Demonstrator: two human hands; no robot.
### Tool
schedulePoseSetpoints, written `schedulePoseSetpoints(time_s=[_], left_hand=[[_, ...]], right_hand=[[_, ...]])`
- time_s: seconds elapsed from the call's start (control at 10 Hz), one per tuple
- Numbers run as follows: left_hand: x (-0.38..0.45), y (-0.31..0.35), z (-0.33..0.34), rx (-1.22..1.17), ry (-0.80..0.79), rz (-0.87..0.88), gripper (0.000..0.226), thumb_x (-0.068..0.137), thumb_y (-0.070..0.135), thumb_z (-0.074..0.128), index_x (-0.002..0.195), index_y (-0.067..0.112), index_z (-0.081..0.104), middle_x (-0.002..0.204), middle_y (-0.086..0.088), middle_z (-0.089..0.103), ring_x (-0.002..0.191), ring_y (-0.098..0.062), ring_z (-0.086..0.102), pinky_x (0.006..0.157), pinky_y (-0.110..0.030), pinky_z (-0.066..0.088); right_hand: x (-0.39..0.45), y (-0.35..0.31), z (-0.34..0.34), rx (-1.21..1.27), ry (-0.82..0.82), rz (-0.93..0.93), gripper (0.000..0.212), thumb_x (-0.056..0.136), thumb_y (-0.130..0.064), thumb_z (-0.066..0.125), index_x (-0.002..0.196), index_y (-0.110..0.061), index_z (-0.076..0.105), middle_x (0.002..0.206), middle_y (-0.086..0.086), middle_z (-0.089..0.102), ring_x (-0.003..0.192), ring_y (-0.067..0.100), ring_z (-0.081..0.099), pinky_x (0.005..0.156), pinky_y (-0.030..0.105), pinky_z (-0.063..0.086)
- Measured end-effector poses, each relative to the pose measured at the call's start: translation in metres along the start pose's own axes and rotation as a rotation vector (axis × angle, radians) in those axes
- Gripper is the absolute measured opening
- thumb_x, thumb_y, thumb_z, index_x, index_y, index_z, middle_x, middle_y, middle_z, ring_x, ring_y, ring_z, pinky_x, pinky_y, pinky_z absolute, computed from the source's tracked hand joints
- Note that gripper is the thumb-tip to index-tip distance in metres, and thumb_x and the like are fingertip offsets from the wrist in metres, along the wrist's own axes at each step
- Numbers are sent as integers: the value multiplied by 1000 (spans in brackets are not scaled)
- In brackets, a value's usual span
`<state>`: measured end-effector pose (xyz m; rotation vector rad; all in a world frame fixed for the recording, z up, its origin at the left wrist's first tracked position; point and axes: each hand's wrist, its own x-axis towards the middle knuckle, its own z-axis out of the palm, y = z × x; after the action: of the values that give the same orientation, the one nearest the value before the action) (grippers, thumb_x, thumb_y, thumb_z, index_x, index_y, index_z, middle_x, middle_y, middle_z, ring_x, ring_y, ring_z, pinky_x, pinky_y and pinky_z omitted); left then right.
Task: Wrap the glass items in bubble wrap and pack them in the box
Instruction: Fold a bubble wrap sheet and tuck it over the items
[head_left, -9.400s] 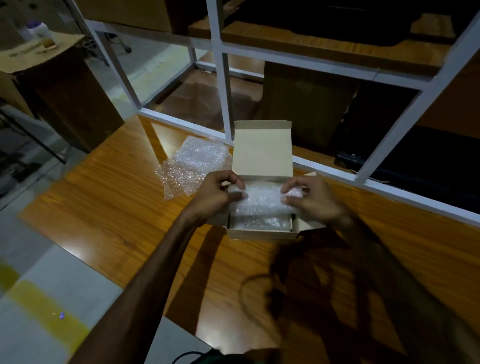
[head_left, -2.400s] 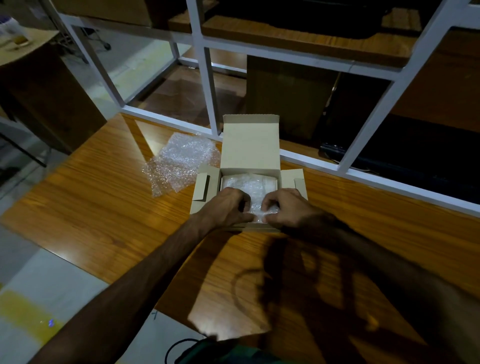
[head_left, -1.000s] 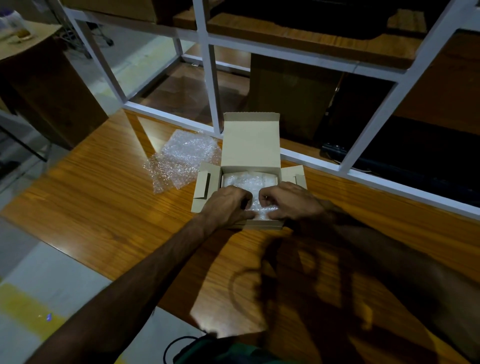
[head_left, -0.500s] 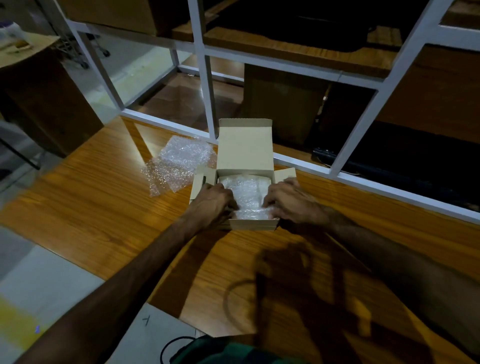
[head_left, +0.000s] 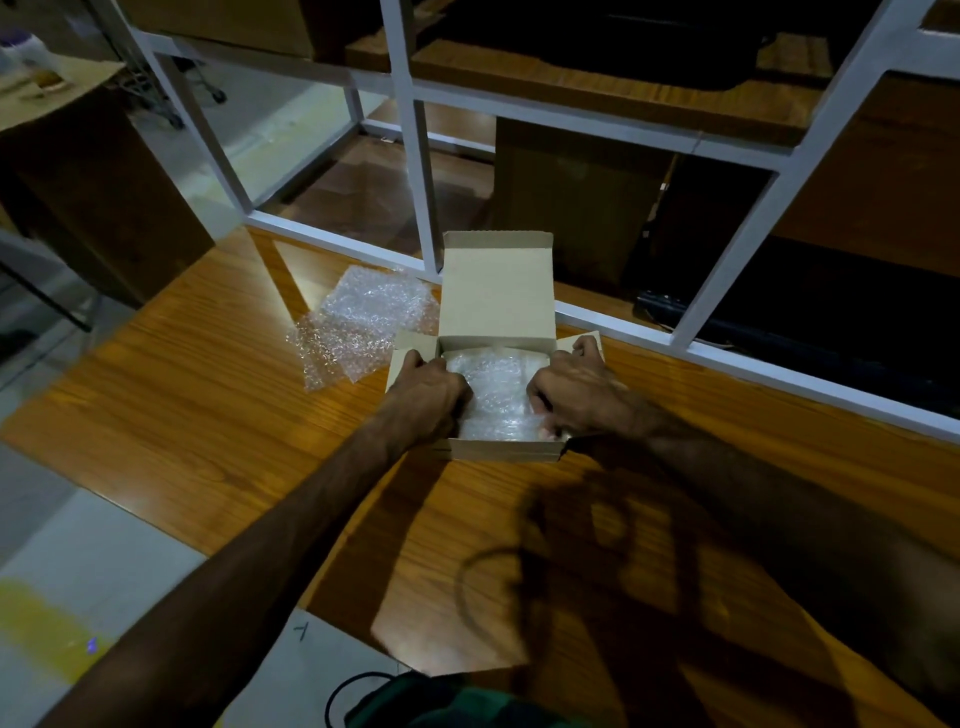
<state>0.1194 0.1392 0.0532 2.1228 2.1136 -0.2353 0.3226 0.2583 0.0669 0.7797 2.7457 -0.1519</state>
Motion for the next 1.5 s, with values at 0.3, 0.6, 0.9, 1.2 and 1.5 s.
schedulePoseSetpoints(time_s=[0.3, 0.6, 0.9, 1.2, 1.5], left_hand=[[-5, 4, 0, 7, 9, -19, 19, 83, 36, 83, 96, 28, 71, 104, -1, 70, 116, -24, 53, 101, -45, 31], [-24, -2, 4, -69, 46, 21, 17, 97, 20, 70, 111, 25, 78, 118, 0, 72, 124, -22, 54, 108, -45, 37], [-46, 35, 14, -241, 226, 192, 48, 102, 52, 51, 138, 24, 68, 121, -6, 65, 110, -22, 58, 93, -42, 50], [-43, 39, 42, -268, 248, 108, 25, 100, 28, 65, 122, 21, 75, 117, -2, 68, 106, -24, 60, 88, -45, 53], [-51, 44, 46, -397, 358, 145, 37, 108, 44, 45, 117, 25, 75, 110, 2, 69, 98, -16, 59, 82, -43, 50]], right_hand=[[3, -16, 0, -131, 61, 82, 30, 87, -30, 81, 73, -30, 54, 77, -9, 61, 108, 21, 63, 116, 57, 21], [-30, -3, 21, -53, 145, 2, 10, 95, -25, 69, 95, -27, 79, 97, -11, 73, 116, 17, 59, 110, 57, 14], [-26, -1, 18, 235, 49, 101, 16, 88, -45, 77, 78, -32, 76, 95, -21, 67, 126, 12, 40, 115, 59, 12], [-21, -3, 19, 333, 31, 135, 12, 77, -34, 83, 72, -28, 73, 88, -22, 62, 129, 12, 36, 118, 68, 2], [-19, -2, 18, 376, 43, 121, 22, 74, -47, 83, 73, -27, 75, 88, -18, 65, 126, 13, 35, 117, 71, -3]])
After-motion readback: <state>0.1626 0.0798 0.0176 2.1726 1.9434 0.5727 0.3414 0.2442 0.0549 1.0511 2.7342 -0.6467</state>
